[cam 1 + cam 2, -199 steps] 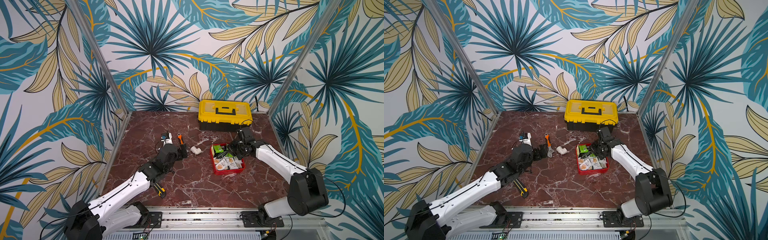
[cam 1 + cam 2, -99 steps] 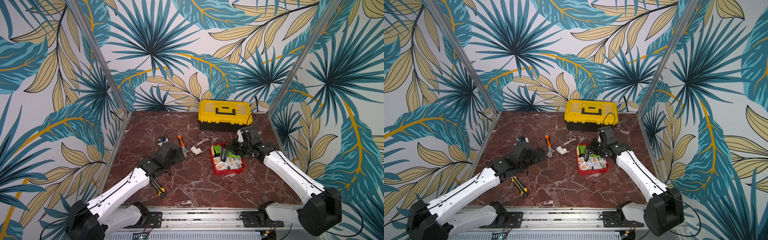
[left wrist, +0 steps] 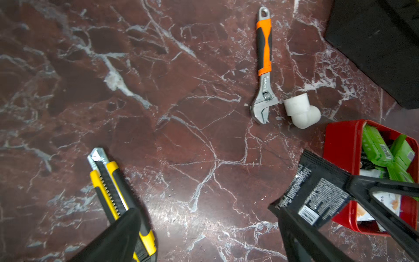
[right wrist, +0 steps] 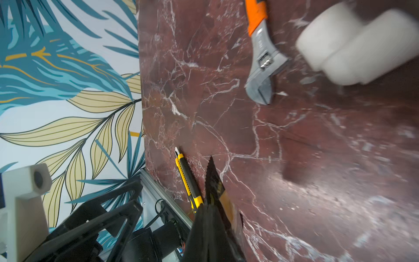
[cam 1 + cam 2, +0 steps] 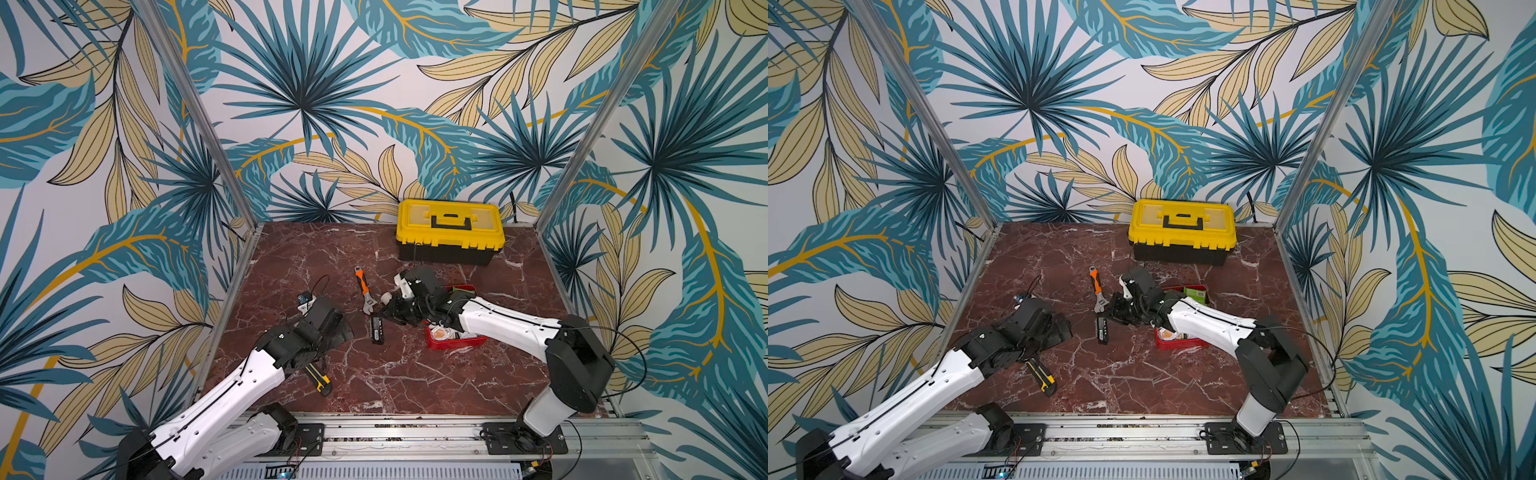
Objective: Take the cookies out of the storage box
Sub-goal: Place the cookie at the center of the board.
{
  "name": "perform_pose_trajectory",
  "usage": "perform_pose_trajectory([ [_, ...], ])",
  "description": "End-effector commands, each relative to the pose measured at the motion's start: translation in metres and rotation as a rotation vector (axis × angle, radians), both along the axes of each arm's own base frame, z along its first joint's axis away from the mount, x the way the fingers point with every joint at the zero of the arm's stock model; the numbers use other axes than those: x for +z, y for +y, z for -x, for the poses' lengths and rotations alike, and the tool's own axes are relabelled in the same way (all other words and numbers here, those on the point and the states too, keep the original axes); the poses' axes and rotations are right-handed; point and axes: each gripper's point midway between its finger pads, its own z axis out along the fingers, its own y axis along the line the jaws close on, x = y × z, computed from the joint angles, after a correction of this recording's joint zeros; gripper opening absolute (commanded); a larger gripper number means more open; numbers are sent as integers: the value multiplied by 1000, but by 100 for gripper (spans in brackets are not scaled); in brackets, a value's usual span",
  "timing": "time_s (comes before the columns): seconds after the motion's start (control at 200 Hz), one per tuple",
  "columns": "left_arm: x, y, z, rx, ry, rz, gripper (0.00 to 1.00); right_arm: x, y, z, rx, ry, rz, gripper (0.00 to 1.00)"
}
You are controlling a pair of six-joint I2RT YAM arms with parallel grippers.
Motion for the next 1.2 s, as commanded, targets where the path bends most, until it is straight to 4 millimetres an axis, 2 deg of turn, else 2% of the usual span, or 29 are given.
perform_pose_trajectory([
  [0.0, -18, 20, 21, 64, 66, -29, 100, -1, 30, 1, 26, 42, -75, 0],
  [0.04, -20, 22, 24, 65, 67, -23, 100, -9, 44, 14, 63, 70, -79, 0],
  [0.26, -22, 24, 30, 54, 56, -7, 100, -48, 71, 26, 91, 178, -82, 0],
  [0.336, -25, 22, 31, 35, 68, -8, 100, -62, 71, 28, 92, 192, -49, 0],
  [0.441, -33, 18, 32, 12, 85, -6, 100, -82, 61, 30, 91, 203, 37, 0],
  [0.481, -36, 16, 32, 2, 88, -5, 100, -86, 54, 30, 89, 191, 83, 6],
  [0.641, -42, 4, 27, -66, 90, 4, 100, -78, 26, 29, 103, 98, 236, 35],
  [0.721, -42, -7, 23, -114, 96, 23, 98, -64, 17, 26, 114, 58, 280, 44],
  [0.791, -42, -18, 19, -159, 103, 35, 96, -49, 8, 23, 110, 24, 307, 47],
  [0.856, -37, -32, 14, -210, 85, 37, 94, -34, -8, 18, 86, -18, 336, 47],
  [0.976, -23, -60, 3, -295, 31, 36, 92, -6, -55, 10, 4, -96, 418, 48],
  [1.017, -17, -72, -1, -328, 12, 39, 92, 1, -82, 0, -55, -110, 443, 48],
  [1.087, -7, -94, -9, -386, -34, 37, 90, 9, -117, -4, -113, -129, 483, 48],
  [1.197, 9, -130, -23, -449, -89, 76, 83, 19, -172, -6, -210, -111, 526, 48],
])
